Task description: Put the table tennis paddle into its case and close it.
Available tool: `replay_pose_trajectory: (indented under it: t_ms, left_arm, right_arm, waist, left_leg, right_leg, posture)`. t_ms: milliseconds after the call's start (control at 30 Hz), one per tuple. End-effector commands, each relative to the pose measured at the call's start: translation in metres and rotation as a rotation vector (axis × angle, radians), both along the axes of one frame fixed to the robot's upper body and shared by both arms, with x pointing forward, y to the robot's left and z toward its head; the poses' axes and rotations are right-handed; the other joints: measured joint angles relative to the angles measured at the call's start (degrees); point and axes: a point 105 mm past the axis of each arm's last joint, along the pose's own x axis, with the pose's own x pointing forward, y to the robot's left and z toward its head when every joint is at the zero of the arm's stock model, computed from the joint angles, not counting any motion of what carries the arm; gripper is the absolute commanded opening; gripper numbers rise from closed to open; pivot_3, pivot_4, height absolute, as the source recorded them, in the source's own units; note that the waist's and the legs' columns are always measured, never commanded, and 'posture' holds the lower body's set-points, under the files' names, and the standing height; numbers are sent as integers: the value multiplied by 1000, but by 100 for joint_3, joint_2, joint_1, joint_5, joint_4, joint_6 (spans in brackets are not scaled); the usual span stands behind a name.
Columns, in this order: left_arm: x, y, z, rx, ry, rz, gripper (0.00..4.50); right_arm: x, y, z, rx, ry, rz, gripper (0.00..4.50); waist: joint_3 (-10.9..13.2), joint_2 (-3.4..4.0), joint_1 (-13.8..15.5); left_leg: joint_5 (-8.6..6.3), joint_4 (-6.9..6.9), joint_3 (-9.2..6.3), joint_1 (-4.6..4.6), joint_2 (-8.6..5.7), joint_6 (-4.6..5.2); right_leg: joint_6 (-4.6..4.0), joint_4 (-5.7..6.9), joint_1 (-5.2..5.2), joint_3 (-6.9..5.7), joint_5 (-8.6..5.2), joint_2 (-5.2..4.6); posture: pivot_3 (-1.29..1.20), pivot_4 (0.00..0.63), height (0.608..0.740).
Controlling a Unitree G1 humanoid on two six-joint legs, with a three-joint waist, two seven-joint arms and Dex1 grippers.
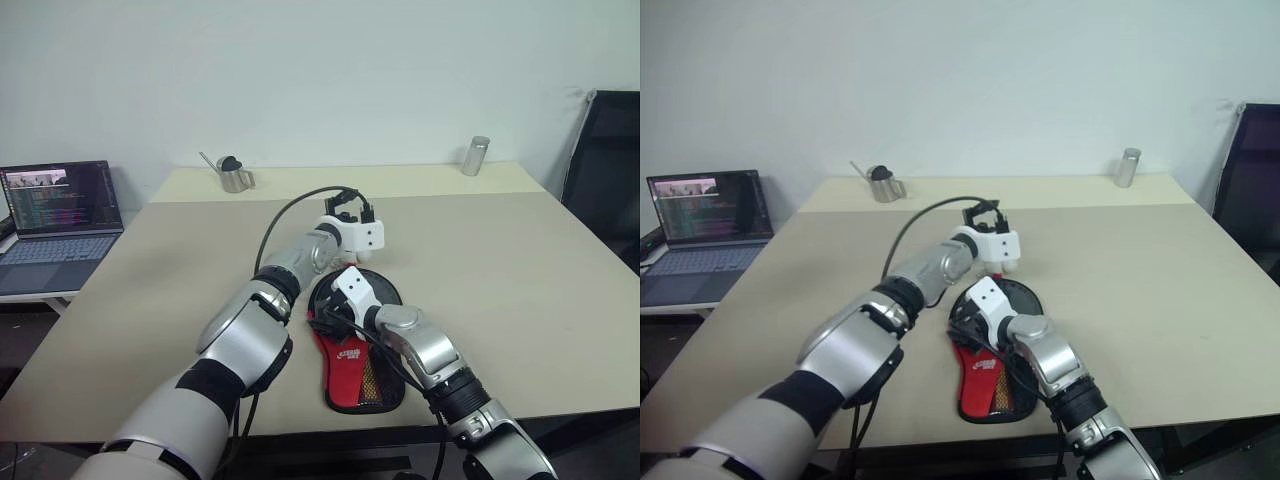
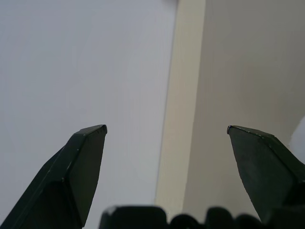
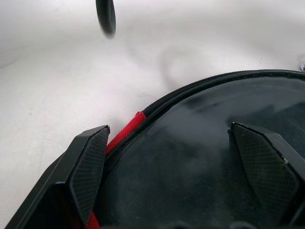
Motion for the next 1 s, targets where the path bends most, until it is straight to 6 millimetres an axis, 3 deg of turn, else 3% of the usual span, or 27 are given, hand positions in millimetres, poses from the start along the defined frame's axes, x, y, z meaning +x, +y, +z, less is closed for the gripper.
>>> replay_pose_trajectory:
  t_ms: [33,167,333,433,600,667,867,1000]
  left_arm:
    - [0,1,45,-53,-76,-43,4437]
    - [-3,20,71,-145,-11,-100,4437]
    - [-17,41,66,-246,210,-243,4437]
    - [-28,52,61,-325,332,-330,4437]
    - [-47,78,71,-512,452,-457,4437]
    - [-58,90,68,-584,544,-511,4437]
    - [-84,95,60,-708,727,-612,4437]
    - [-107,83,39,-758,926,-696,4437]
  right_arm:
    - [-11,-4,-34,-51,123,5,4500]
    - [-12,-5,-35,-54,124,3,4500]
    - [-11,-8,-35,-51,121,-10,4500]
    - [-3,-14,-25,-28,64,-40,4500]
    - [12,-33,3,17,-6,-93,4500]
    - [13,-42,28,33,-76,-82,4500]
    - [-8,-53,66,73,-126,2,4500]
    - [-29,-74,97,79,-158,84,4500]
  waist:
    - [0,0,0]
    - [1,1,-7]
    - [1,2,-9]
    - [2,4,-15]
    - [13,8,-15]
    - [19,13,-7]
    - [52,20,1]
    - [60,25,1]
  left_leg:
    - [0,0,0,0,0,-1]
    - [-1,0,0,-2,1,-2]
    - [0,-2,-1,-5,1,-3]
    - [0,-2,-1,-6,2,-3]
    - [0,8,-10,-36,1,-2]
    - [0,15,-20,-61,0,-2]
    - [5,9,-26,-86,1,-11]
    - [6,13,-24,-121,-1,-13]
  right_leg:
    - [0,0,0,0,0,0]
    - [0,-2,-1,-1,0,-1]
    - [-1,-7,-2,-3,0,-1]
    - [-2,-9,-3,-2,0,-1]
    - [-4,-7,-21,-6,2,-1]
    - [-5,-8,-35,-7,2,-1]
    - [-5,-26,-54,1,1,-3]
    - [-5,-20,-91,9,1,-4]
  posture:
    - [0,150,740]
    - [0,150,740]
    - [0,150,740]
    - [0,150,740]
    - [0,150,740]
    - [0,150,740]
    - [0,150,740]
    - [0,150,740]
